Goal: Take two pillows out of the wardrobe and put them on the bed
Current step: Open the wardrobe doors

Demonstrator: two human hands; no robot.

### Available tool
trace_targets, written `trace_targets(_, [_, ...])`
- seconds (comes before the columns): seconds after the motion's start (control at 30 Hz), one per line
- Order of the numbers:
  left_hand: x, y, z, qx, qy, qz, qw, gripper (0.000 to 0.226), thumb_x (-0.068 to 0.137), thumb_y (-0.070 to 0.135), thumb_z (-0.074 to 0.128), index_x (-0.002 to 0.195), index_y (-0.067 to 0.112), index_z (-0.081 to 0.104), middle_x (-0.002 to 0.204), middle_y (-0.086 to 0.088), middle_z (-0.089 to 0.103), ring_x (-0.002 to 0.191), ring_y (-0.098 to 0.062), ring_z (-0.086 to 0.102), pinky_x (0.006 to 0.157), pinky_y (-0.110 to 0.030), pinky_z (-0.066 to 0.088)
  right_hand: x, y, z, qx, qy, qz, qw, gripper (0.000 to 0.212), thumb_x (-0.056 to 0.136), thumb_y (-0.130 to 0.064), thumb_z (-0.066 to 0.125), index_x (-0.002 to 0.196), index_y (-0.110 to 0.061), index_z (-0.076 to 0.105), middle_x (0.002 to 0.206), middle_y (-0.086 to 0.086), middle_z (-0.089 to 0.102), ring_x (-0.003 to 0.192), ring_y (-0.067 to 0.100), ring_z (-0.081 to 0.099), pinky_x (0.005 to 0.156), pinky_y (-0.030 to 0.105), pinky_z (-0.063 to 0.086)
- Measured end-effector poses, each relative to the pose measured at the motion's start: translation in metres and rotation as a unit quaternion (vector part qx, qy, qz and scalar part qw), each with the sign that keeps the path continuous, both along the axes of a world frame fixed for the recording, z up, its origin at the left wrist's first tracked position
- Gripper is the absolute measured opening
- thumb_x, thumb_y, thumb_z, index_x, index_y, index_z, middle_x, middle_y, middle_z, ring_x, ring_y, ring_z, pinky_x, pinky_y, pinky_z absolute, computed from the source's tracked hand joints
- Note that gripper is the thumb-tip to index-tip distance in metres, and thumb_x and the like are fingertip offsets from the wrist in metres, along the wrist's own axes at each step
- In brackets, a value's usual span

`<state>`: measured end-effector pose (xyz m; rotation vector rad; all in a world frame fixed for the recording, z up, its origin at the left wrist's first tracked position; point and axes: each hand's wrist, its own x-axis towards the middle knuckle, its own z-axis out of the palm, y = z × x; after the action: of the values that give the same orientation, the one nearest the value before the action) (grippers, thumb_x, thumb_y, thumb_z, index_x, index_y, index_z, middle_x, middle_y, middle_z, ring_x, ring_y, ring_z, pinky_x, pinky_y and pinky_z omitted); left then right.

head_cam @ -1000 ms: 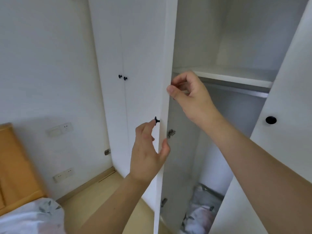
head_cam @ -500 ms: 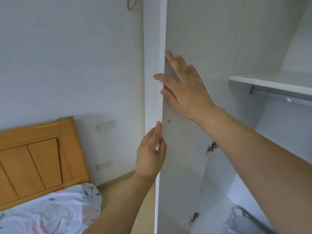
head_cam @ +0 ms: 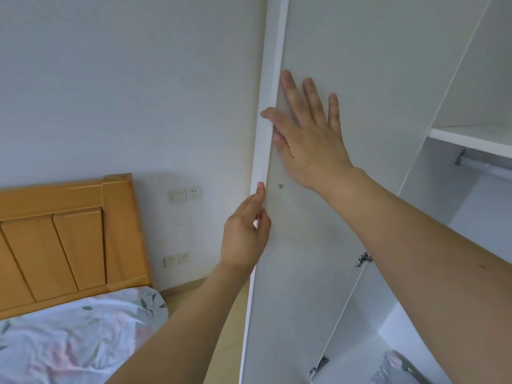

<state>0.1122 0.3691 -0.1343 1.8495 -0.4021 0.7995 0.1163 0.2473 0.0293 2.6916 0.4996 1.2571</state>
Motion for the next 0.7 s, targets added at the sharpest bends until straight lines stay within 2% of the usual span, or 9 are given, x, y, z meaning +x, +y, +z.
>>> trace_targets(0.13, [-0.003,0.001,-0.001,0.021,-0.001,0.008,1.0,0.056,0.097,0.007,0.05,0.147,0.03,0.039,0.109,0.007,0.062,0.092,-0.012,0.06,0.079,-0.031,0.053,-0.003,-0.003,0.004,-0.016,0.023,-0.001,1.0,0.042,0.101,-0.029,0.031,0.141,-0.038,0.032,0.162,0.002,-0.007,0.149,0.031,-0.005,0.117,0.058,0.0])
trace_targets(0.2, [-0.012,-0.001,-0.003,0.039,0.008,0.045,0.998,0.05,0.099,0.012,0.048,0.147,0.025,0.039,0.132,0.004,0.057,0.115,-0.01,0.055,0.096,-0.031,0.048,-0.01,-0.01,0.008,-0.031,0.052,0.003,0.998,0.049,0.101,-0.031,0.027,0.149,-0.038,0.018,0.162,0.0,-0.011,0.149,0.028,-0.007,0.118,0.054,-0.003])
trace_targets(0.27, [-0.025,-0.008,-0.006,0.028,0.048,0.08,0.995,0.051,0.103,0.022,0.042,0.152,0.021,0.028,0.155,0.007,0.033,0.144,-0.006,0.024,0.116,-0.034,0.03,-0.022,-0.024,0.01,-0.03,0.069,0.004,0.997,0.055,0.101,-0.031,0.027,0.153,-0.032,0.006,0.162,0.0,-0.009,0.149,0.024,-0.005,0.12,0.049,-0.004])
trace_targets(0.3, [-0.033,-0.014,-0.004,0.016,0.062,0.088,0.994,0.054,0.104,0.026,0.039,0.154,0.02,0.019,0.158,0.012,0.018,0.147,0.001,0.003,0.121,-0.034,0.017,-0.031,-0.034,0.011,-0.017,0.071,-0.001,0.997,0.057,0.102,-0.029,0.027,0.153,-0.027,0.005,0.162,0.002,-0.006,0.15,0.023,-0.003,0.12,0.046,-0.004])
trace_targets(0.33, [-0.04,-0.021,-0.002,0.012,0.058,0.086,0.994,0.056,0.104,0.029,0.036,0.154,0.019,0.013,0.158,0.016,0.008,0.142,0.01,-0.013,0.122,-0.033,0.009,-0.039,-0.046,0.011,0.001,0.069,-0.009,0.998,0.057,0.102,-0.028,0.028,0.154,-0.021,0.006,0.163,0.004,-0.003,0.15,0.022,0.0,0.121,0.044,-0.003])
trace_targets(0.37, [-0.047,-0.031,0.002,0.015,0.042,0.076,0.996,0.056,0.105,0.029,0.034,0.154,0.018,0.011,0.157,0.016,0.005,0.136,0.017,-0.019,0.122,-0.032,0.005,-0.049,-0.061,0.012,0.015,0.063,-0.023,0.998,0.057,0.102,-0.027,0.028,0.154,-0.016,0.008,0.162,0.006,0.0,0.15,0.022,0.002,0.121,0.042,-0.002])
trace_targets(0.53, [-0.069,-0.095,0.022,0.052,-0.051,-0.015,0.997,0.053,0.105,0.023,0.036,0.152,0.006,0.021,0.158,0.0,0.014,0.136,0.018,-0.015,0.121,-0.027,0.002,-0.105,-0.137,0.015,0.032,0.037,-0.141,0.989,0.059,0.101,-0.028,0.032,0.153,-0.006,0.014,0.162,0.009,0.001,0.15,0.024,0.001,0.121,0.042,-0.004])
trace_targets(0.63, [-0.086,-0.142,0.03,0.068,-0.062,-0.085,0.992,0.054,0.104,0.024,0.037,0.152,0.004,0.019,0.155,0.003,0.011,0.133,0.021,-0.019,0.121,-0.034,0.006,-0.144,-0.183,0.019,0.026,0.014,-0.221,0.975,0.06,0.1,-0.027,0.035,0.152,-0.004,0.015,0.162,0.011,0.004,0.149,0.026,0.002,0.121,0.045,-0.003])
trace_targets(0.7, [-0.1,-0.176,0.035,0.074,-0.068,-0.136,0.986,0.056,0.104,0.025,0.038,0.152,0.005,0.018,0.154,0.005,0.012,0.13,0.024,-0.02,0.12,-0.034,0.006,-0.172,-0.216,0.025,0.021,-0.005,-0.282,0.959,0.061,0.1,-0.028,0.035,0.152,-0.003,0.015,0.161,0.012,0.004,0.149,0.028,0.001,0.12,0.046,-0.004])
